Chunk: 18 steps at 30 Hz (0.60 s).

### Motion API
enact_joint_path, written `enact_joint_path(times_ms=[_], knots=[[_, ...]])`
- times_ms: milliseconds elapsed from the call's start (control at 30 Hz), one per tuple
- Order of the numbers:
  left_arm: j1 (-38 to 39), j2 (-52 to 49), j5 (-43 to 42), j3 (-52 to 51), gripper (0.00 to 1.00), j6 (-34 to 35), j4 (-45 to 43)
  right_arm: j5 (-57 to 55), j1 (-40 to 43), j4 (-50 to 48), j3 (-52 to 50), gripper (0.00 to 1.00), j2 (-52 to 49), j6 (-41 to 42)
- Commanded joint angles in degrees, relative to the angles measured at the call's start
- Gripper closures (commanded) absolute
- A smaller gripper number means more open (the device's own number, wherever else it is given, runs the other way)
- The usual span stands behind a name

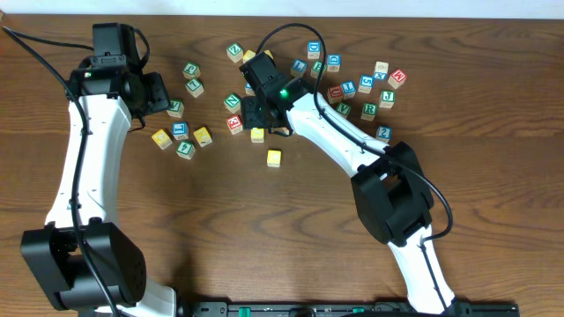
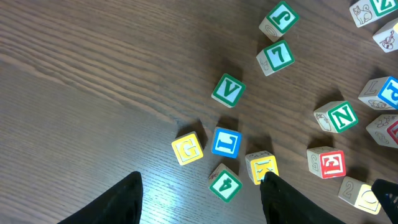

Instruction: Spell out CORL

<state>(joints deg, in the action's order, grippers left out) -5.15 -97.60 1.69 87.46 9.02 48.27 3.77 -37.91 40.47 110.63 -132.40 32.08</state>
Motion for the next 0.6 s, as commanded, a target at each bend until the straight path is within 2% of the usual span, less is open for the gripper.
enact_joint_path(times_ms=[0,567], knots=[[-0.1,1.4,0.5,0.4,0.40,0.3,0.3,-1.5,-0.5,0.2,1.0,0.49,-1.5,1.7],[-0.1,1.4,0.5,0.4,0.40,0.3,0.4,-3.5,-1.5,0.7,1.0,0.50,-3.1,2.2]])
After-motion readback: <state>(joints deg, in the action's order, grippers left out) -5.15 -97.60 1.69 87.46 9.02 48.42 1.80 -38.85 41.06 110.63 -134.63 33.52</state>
